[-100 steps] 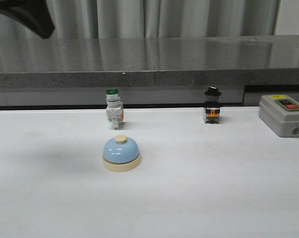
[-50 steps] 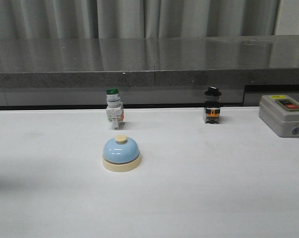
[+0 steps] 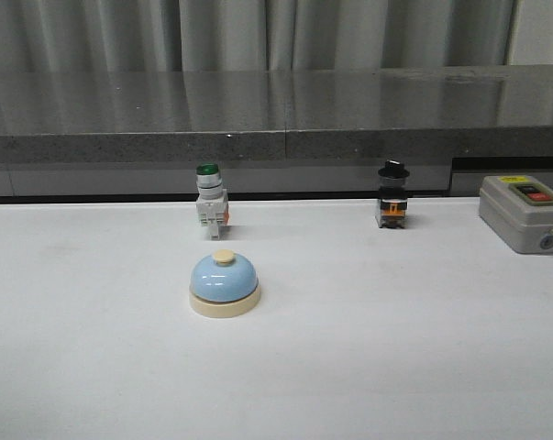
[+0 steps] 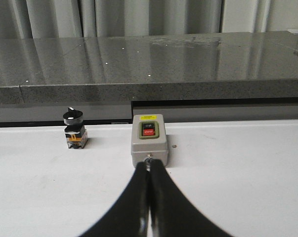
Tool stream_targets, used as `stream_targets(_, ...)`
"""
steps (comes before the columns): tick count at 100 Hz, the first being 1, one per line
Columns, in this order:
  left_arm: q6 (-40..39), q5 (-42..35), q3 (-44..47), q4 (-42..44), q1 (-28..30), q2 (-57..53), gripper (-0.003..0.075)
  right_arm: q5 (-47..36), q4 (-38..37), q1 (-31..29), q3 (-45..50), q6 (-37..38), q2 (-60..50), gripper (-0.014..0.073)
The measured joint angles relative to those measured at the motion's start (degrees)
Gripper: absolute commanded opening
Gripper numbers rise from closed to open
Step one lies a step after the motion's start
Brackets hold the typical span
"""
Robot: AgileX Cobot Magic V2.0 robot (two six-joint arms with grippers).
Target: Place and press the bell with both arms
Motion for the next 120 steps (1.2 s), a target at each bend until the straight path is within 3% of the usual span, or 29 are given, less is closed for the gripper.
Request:
stream_targets(44, 0.0, -4.34, 12.03, -0.82, 0.0, -17.19, -0.002, 0.0, 0.0, 0.0, 0.0, 0.0, 0.0, -0.0061)
stream_targets(120, 0.0, -3.64, 20.85, -2.89, 0.12, -39.51, -0.002, 0.0, 0.0, 0.0, 0.0, 0.0, 0.0, -0.0061)
